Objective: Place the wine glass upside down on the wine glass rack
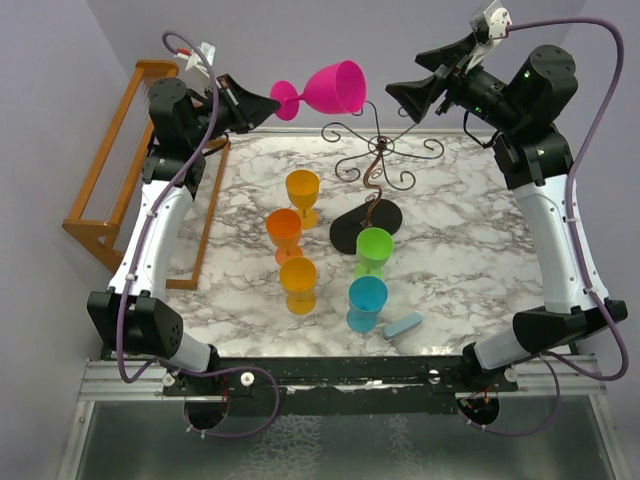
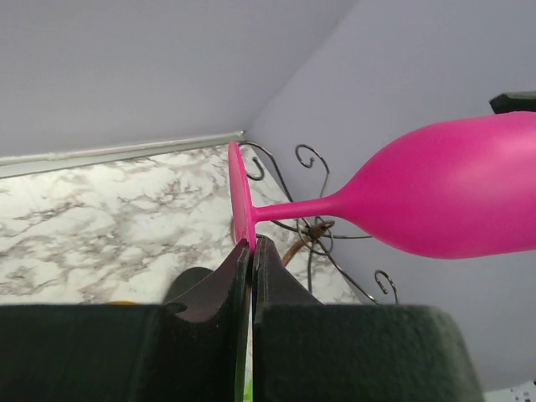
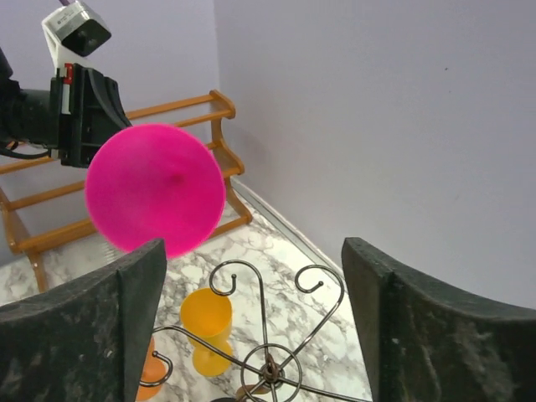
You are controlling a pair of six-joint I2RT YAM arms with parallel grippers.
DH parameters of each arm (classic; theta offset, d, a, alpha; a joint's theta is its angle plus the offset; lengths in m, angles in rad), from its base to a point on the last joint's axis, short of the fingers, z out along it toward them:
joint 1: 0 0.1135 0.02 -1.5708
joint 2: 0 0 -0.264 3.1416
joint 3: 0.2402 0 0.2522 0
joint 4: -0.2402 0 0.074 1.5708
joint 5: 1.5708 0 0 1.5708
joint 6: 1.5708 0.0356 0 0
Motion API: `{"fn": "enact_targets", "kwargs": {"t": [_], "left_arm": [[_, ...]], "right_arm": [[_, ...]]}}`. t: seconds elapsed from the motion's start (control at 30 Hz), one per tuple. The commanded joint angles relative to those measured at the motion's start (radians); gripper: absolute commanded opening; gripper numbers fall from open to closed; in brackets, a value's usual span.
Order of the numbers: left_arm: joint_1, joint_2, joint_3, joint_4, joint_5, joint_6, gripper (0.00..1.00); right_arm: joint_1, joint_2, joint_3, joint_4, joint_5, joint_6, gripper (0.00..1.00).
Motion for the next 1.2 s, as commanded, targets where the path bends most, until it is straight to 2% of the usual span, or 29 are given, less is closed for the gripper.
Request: {"fn": "enact_targets", "kwargs": {"t": [0.0,0.2,0.47,0.8,0.97,1.17], "left_arm": [[0.081,-0.038,0.027,-0.005,-0.038,-0.021,0.00],[0.176,-0.046,0.029,-0.032,-0.094,0.006,0.00],[0.184,-0.045,0.076,-0.103,-0.234,0.173,0.00],[0.182,-0.041,0.237,-0.239,-0.479,0.582,0.00],[0.138,-0.026,0.295,-0.281,-0.625,0.752,0.00],[-0.016,0.006,0.313,-0.276,-0.854,0.998,0.00]], "right_arm": [[0.000,-0.058,-0.020,-0.033,0.073,-0.059,0.88],[0.000,-0.087,-0.046,-0.065,0.127,-0.105,0.95],[0.000,-0.123,-0.087,-0.151,0.135,-0.245,0.96],[0.000,-0.181,-0.165,-0.250,0.067,-0.365,0.99],[0.000,-0.206,-0.238,-0.243,0.060,-0.409,1.00],[0.000,-0.213,-0.253,-0.255,0.051,-0.397,1.00]]}}
